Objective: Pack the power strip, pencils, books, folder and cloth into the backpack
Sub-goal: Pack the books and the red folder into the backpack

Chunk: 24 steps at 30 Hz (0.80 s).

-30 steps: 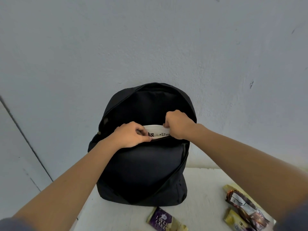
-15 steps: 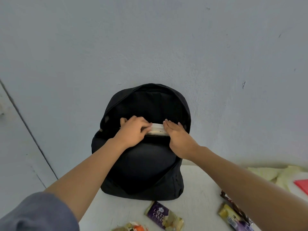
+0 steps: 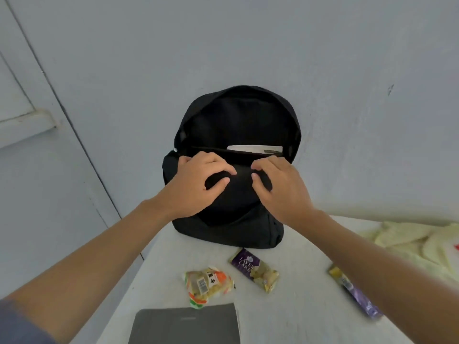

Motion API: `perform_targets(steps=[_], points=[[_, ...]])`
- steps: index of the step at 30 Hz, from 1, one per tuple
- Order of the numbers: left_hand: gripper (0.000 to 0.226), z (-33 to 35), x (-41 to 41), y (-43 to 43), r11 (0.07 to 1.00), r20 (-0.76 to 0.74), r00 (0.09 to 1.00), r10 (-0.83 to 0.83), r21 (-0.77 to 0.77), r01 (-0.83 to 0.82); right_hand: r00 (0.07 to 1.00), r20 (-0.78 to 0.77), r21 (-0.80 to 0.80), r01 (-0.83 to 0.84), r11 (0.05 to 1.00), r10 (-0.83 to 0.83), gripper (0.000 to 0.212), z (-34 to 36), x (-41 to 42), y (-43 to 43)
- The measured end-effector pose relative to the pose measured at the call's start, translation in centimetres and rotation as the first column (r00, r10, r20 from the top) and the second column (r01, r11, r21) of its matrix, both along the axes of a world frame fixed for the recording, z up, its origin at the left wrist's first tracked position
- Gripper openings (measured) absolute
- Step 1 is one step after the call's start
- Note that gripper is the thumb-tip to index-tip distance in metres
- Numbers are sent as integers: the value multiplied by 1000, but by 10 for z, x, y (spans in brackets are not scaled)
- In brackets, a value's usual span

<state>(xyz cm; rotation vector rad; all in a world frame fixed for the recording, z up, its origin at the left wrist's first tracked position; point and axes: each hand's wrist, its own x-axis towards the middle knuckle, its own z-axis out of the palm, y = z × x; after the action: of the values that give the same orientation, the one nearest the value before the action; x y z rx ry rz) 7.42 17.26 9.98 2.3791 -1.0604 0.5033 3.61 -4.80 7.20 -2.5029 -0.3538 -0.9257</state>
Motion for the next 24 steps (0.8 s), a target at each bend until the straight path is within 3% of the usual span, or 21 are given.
perform_targets(steps=[4, 6, 9, 12, 14, 17, 24], points=[[10, -24, -62, 28, 998, -244, 968, -54, 19, 60, 933, -256, 41, -251, 967, 253, 9, -31, -56, 21], [8, -47, -83, 41, 974, -411, 911, 28, 215, 68, 858, -424, -31, -335, 942, 291, 18, -57, -73, 29], [21, -87, -104, 54, 786, -435, 873, 220, 609, 105, 737, -629, -147, -423, 894, 246, 28, -95, -89, 40], [54, -115, -115, 61, 607, -394, 858, 331, 785, 127, 668, -719, -213, -475, 854, 192, 46, -116, -96, 47], [73, -131, -118, 63, 564, -363, 844, 396, 821, 88, 613, -772, -230, -520, 823, 171, 63, -128, -98, 52], [83, -144, -119, 65, 573, -350, 840, 414, 817, 58, 598, -788, -289, -571, 769, 148, 72, -141, -95, 62], [90, -137, -112, 55, 660, -449, 758, 474, 751, 32, 406, -905, -142, -570, 809, 126, 56, -136, -74, 75]])
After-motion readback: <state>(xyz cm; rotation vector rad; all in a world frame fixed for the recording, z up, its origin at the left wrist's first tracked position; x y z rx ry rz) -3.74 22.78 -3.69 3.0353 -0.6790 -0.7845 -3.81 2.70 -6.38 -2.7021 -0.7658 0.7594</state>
